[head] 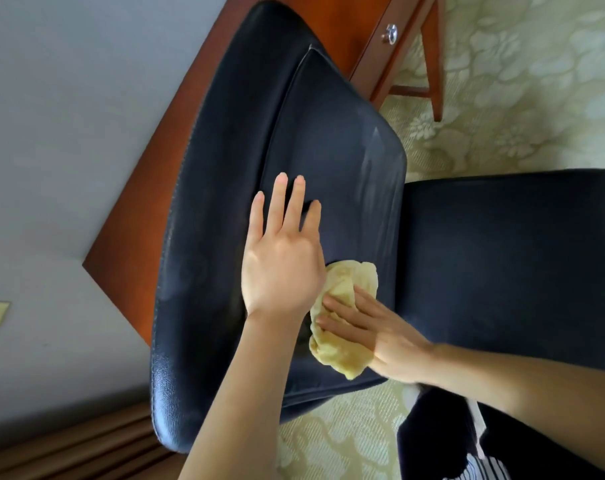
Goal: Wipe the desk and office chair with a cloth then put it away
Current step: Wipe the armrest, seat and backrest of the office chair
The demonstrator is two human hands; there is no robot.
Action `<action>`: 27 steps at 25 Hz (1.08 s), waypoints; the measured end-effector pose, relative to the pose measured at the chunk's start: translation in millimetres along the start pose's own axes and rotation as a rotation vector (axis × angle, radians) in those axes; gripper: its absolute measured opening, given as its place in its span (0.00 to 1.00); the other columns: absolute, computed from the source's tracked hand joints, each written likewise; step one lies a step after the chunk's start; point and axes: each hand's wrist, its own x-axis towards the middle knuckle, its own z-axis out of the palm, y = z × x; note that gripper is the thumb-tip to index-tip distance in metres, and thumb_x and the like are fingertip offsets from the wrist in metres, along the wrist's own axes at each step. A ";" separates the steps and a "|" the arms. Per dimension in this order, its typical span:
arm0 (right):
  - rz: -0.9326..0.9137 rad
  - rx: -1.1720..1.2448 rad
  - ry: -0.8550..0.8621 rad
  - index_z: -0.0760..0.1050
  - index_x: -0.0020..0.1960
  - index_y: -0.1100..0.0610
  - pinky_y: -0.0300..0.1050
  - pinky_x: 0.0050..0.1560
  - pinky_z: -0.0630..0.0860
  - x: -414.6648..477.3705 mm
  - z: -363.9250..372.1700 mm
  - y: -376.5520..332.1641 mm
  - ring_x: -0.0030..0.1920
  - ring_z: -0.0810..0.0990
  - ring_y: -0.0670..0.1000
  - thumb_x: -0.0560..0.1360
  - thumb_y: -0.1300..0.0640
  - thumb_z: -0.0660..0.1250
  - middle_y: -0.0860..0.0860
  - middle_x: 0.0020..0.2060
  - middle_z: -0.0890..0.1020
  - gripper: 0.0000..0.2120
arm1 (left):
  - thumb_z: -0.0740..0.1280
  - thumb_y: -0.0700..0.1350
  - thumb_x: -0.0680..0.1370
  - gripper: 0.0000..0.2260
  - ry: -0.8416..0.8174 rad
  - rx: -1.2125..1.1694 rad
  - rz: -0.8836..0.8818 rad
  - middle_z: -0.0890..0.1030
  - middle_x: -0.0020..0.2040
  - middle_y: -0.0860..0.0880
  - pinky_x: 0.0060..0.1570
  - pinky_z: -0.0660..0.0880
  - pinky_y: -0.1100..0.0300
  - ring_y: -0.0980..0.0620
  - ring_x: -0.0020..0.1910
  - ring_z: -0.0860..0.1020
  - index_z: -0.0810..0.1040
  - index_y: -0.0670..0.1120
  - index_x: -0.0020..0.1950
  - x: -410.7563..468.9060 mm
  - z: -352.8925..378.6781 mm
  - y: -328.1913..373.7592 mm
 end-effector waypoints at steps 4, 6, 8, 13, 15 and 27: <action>-0.310 -0.221 -0.065 0.61 0.71 0.53 0.52 0.64 0.72 30.0 -25.8 56.3 0.64 0.75 0.53 0.68 0.59 0.73 0.47 0.69 0.70 0.36 | 0.51 0.46 0.80 0.21 -0.004 0.038 0.010 0.57 0.77 0.44 0.74 0.45 0.47 0.43 0.77 0.49 0.66 0.46 0.73 0.5 2.6 2.1; -0.332 -0.309 -0.074 0.62 0.70 0.55 0.51 0.66 0.69 49.7 -40.6 81.2 0.67 0.71 0.52 0.65 0.61 0.76 0.48 0.67 0.72 0.37 | 0.53 0.45 0.80 0.20 0.022 0.036 0.016 0.59 0.76 0.43 0.74 0.49 0.47 0.43 0.77 0.52 0.69 0.45 0.71 1.1 3.4 1.2; -0.344 -0.385 -0.116 0.63 0.69 0.57 0.50 0.69 0.63 65.3 -55.6 101.8 0.68 0.66 0.52 0.62 0.61 0.79 0.47 0.67 0.70 0.41 | 0.57 0.45 0.80 0.18 0.067 0.024 0.021 0.63 0.75 0.42 0.74 0.54 0.47 0.42 0.76 0.56 0.73 0.44 0.69 3.5 5.6 -0.6; -0.233 -0.506 -0.074 0.66 0.70 0.62 0.56 0.73 0.57 83.8 -71.3 145.4 0.70 0.64 0.58 0.71 0.64 0.70 0.55 0.70 0.66 0.29 | 0.58 0.47 0.79 0.21 0.075 0.042 0.036 0.62 0.75 0.44 0.74 0.53 0.48 0.44 0.76 0.56 0.70 0.44 0.71 10.9 10.4 -3.2; 0.103 -0.563 -0.117 0.61 0.74 0.57 0.45 0.74 0.56 89.4 -72.3 163.3 0.67 0.70 0.56 0.81 0.60 0.56 0.54 0.69 0.69 0.22 | 0.58 0.49 0.79 0.22 0.073 0.092 0.050 0.60 0.76 0.44 0.74 0.51 0.49 0.44 0.76 0.55 0.67 0.45 0.73 16.1 13.1 -6.7; 0.938 0.468 0.688 0.62 0.73 0.58 0.22 0.58 0.60 128.8 -49.4 120.7 0.59 0.66 0.37 0.82 0.56 0.56 0.43 0.59 0.67 0.20 | 0.58 0.52 0.80 0.22 0.193 0.185 0.165 0.62 0.76 0.45 0.73 0.55 0.49 0.45 0.75 0.58 0.68 0.48 0.73 54.7 27.1 -20.6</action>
